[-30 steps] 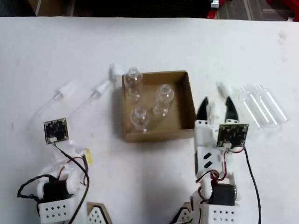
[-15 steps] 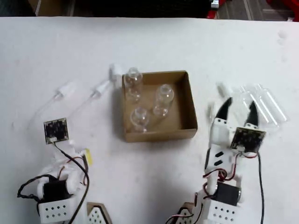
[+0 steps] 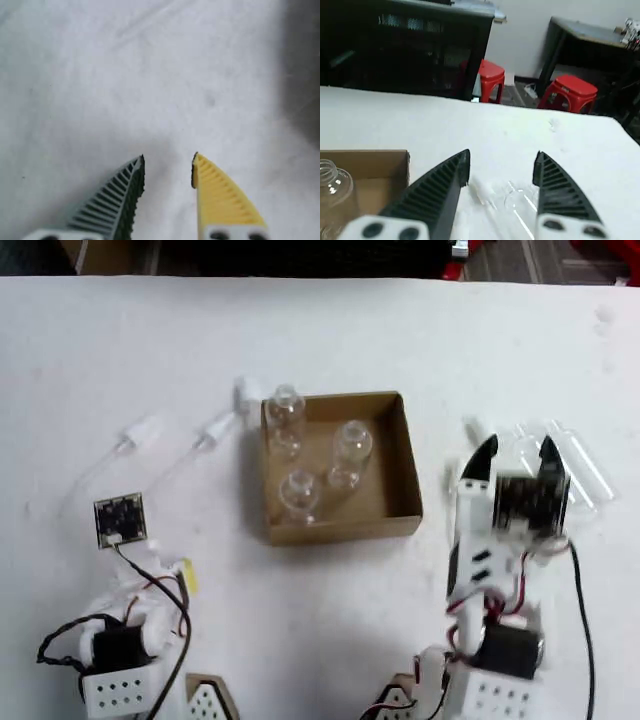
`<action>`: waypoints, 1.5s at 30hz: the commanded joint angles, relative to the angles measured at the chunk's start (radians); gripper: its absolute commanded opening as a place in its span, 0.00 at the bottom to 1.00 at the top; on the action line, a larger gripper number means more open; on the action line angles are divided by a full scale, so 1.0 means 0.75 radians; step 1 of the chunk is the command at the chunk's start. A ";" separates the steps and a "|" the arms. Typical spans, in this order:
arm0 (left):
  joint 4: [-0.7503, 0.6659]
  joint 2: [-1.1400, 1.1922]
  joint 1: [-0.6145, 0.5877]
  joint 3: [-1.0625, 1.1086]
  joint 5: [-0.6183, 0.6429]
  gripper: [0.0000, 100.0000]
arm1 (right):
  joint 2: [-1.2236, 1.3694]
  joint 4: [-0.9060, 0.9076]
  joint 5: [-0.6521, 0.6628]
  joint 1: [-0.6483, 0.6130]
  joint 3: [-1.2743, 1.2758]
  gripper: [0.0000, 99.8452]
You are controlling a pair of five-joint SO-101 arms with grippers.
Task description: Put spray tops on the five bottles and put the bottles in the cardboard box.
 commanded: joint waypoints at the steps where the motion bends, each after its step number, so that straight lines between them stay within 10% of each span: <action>1: 0.008 -0.007 -0.005 0.000 0.020 0.15 | 0.443 0.154 0.025 -0.019 -0.368 0.18; 19: 0.008 -0.007 -0.003 0.000 0.020 0.15 | 1.286 0.547 0.039 0.013 -1.021 0.18; 45: 0.008 -0.007 -0.011 0.000 0.020 0.15 | 2.708 1.163 0.552 -0.019 -2.236 0.18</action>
